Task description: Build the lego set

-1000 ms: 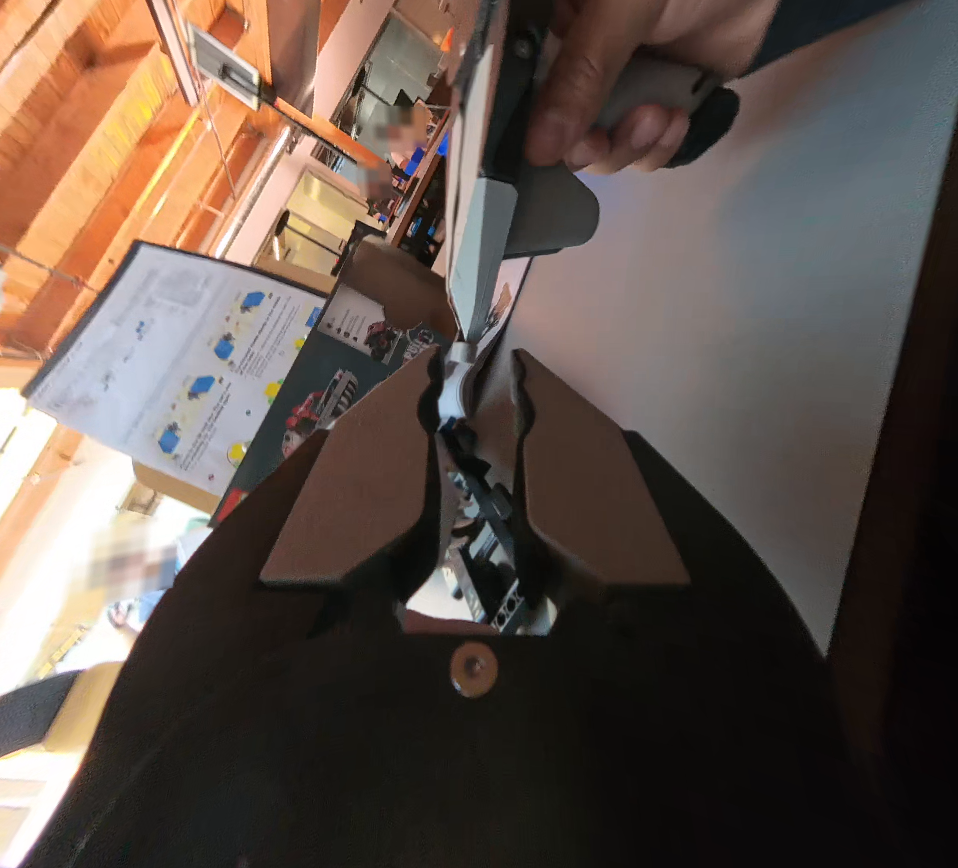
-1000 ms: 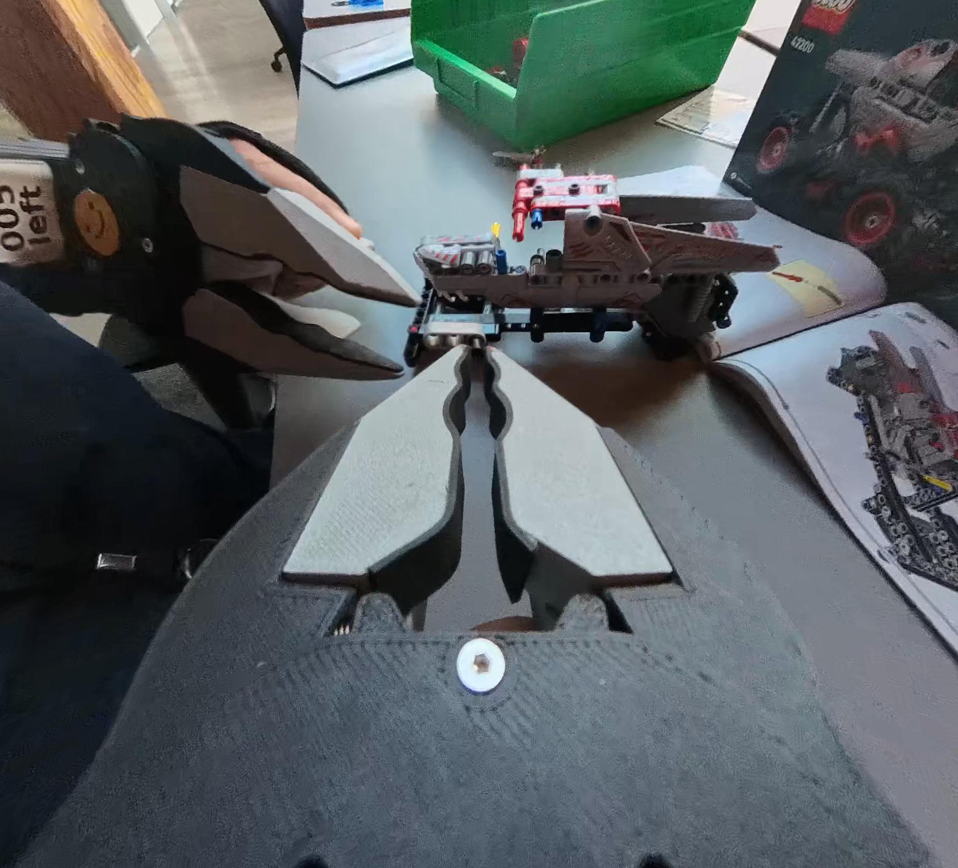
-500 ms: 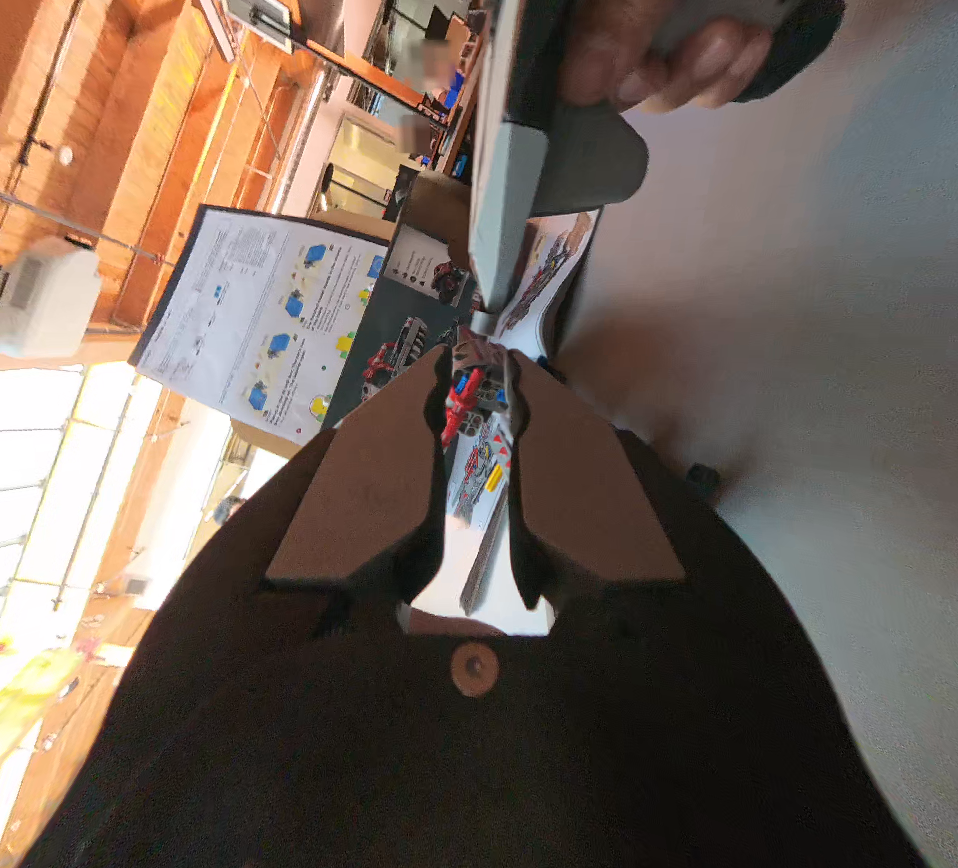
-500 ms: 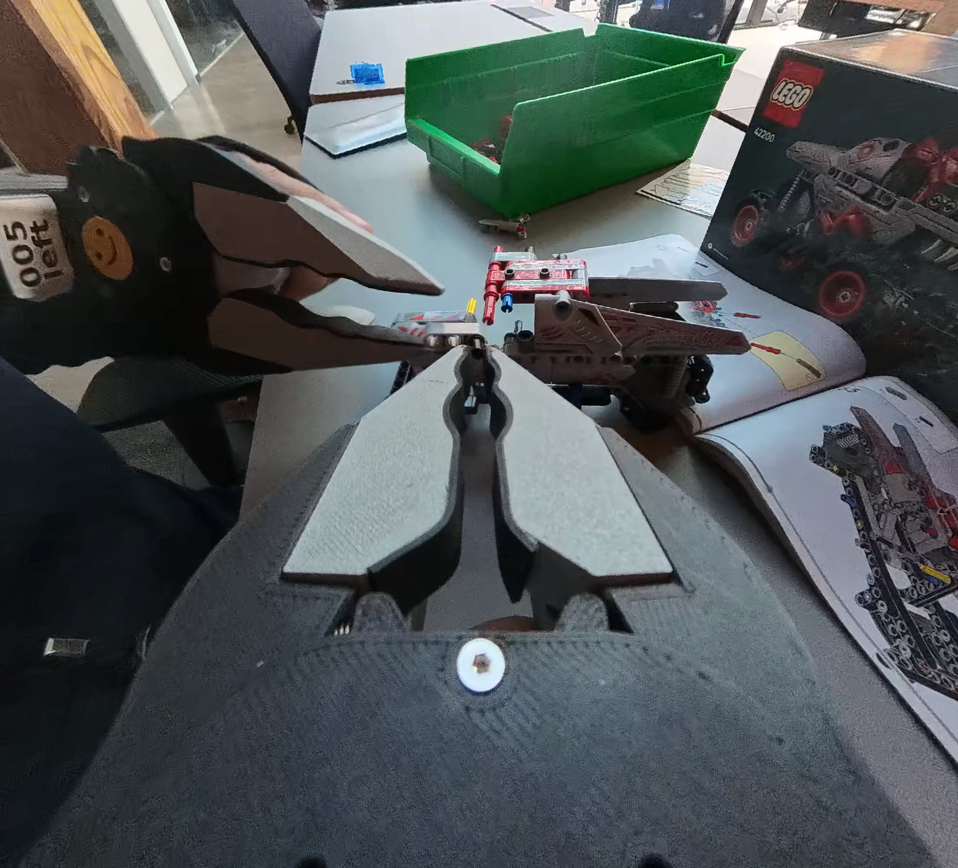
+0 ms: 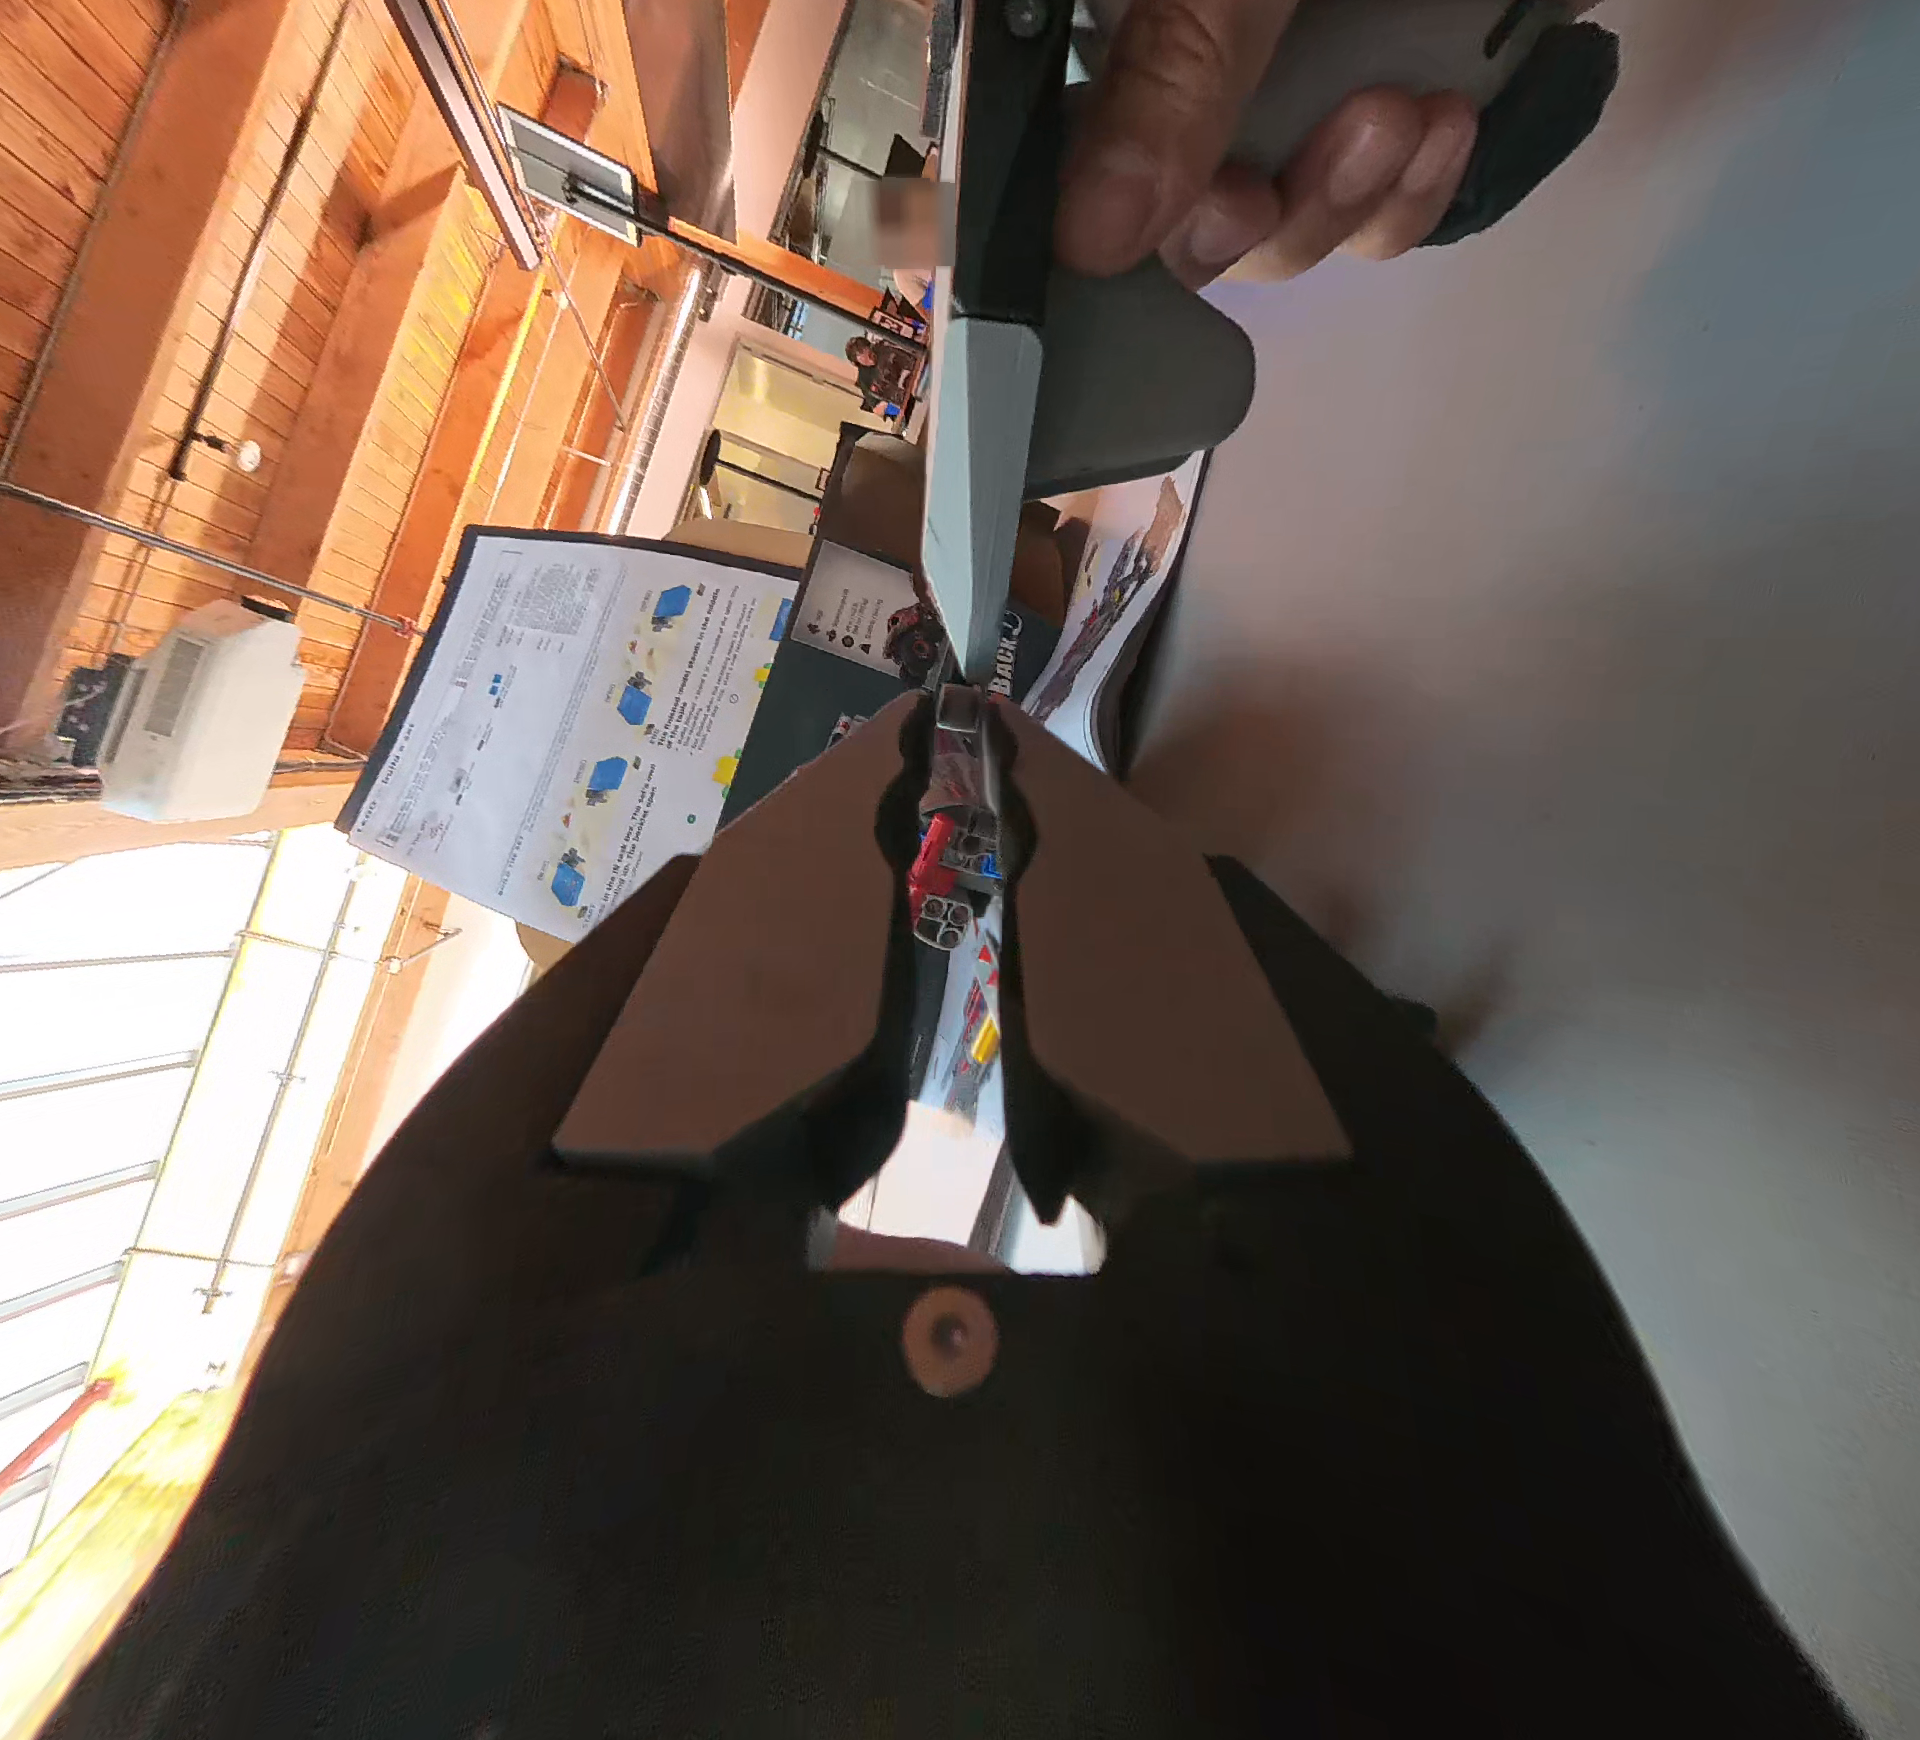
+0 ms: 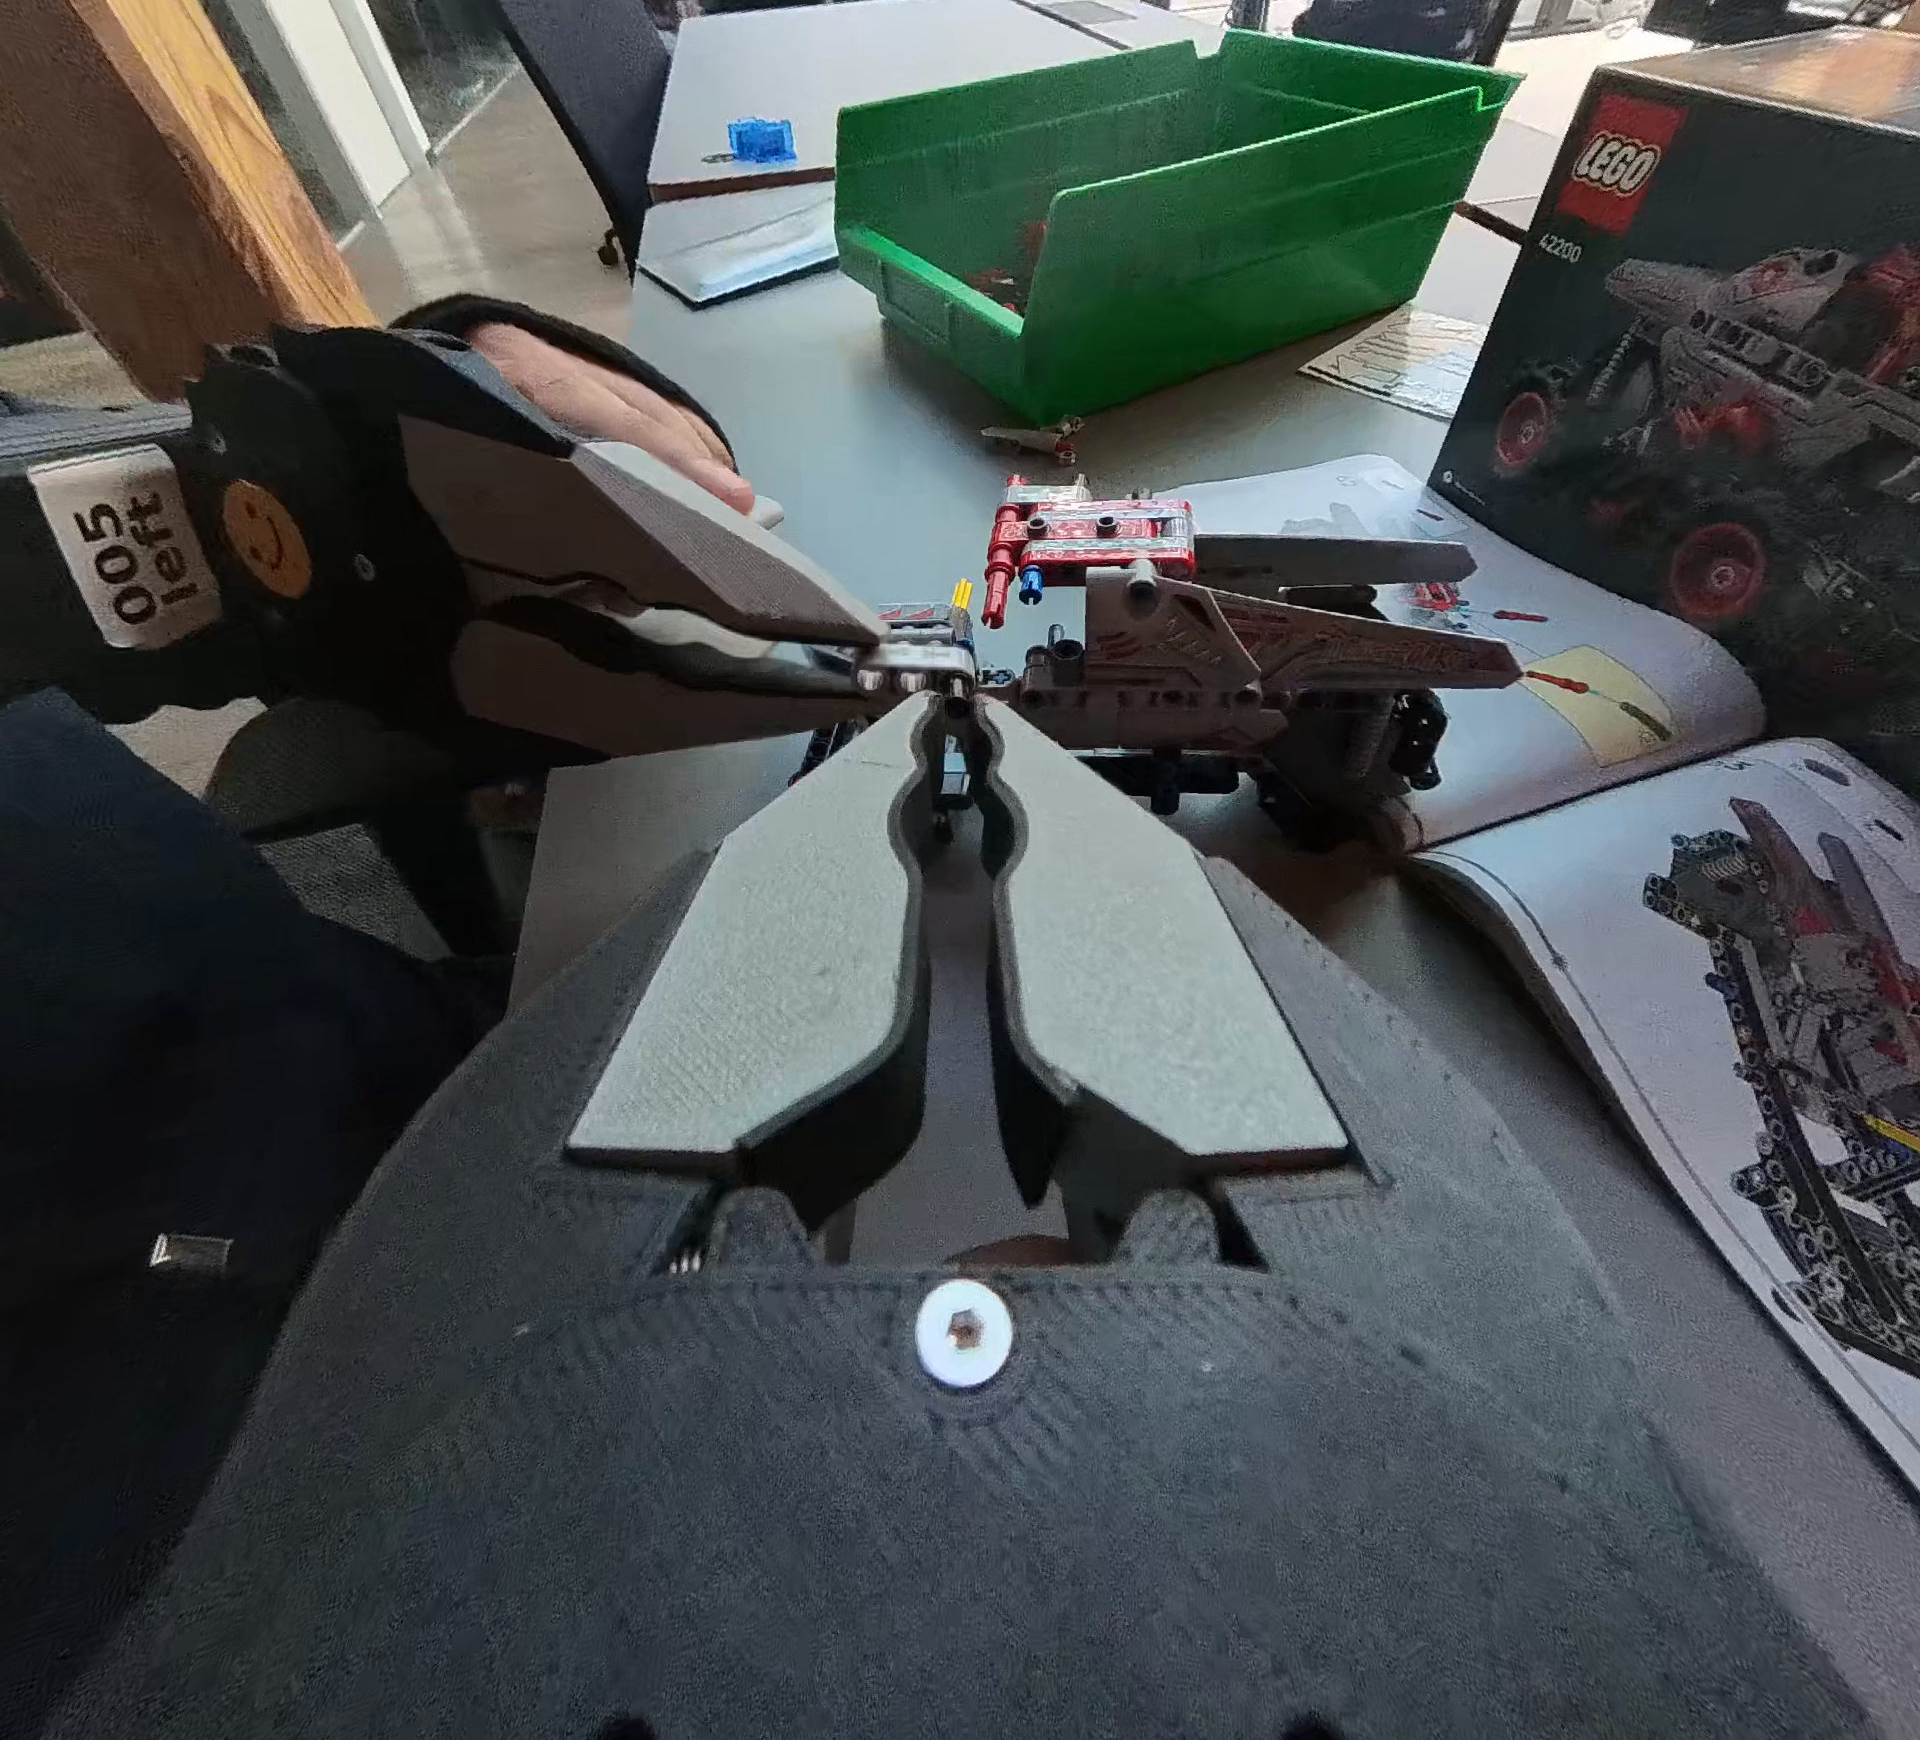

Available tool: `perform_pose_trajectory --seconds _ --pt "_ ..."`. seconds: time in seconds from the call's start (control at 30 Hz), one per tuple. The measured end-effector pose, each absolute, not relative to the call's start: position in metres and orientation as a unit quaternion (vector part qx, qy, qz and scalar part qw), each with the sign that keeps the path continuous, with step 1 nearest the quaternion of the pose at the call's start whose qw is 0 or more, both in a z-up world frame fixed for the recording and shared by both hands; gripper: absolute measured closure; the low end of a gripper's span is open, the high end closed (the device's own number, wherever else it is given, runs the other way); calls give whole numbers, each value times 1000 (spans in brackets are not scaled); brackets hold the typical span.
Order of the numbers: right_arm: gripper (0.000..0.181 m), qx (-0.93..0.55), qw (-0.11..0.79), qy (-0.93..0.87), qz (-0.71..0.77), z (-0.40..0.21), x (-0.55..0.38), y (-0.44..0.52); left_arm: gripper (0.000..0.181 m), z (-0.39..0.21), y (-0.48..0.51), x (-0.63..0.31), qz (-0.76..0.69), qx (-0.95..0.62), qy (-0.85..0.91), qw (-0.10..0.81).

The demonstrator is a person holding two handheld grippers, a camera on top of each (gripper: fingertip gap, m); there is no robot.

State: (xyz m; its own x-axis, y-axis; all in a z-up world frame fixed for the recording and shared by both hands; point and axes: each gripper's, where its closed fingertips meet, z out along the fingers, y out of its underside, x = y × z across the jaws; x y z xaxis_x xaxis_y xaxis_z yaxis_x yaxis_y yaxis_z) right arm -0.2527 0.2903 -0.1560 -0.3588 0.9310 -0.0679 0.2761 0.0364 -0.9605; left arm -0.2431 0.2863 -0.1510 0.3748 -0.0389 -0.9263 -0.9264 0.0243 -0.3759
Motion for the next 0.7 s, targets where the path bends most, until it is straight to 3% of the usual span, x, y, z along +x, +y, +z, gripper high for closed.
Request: perform_pose_trajectory --seconds 0.27,0.47,0.7 --pt "180 -467 302 -642 527 -155 -250 286 177 -152 286 -244 378 -587 420 580" --pt "157 -466 278 -637 548 -151 -247 281 177 -150 286 -243 385 -581 420 582" --pt "160 -461 271 -649 541 -153 -250 276 178 -150 284 -242 394 -577 423 578"
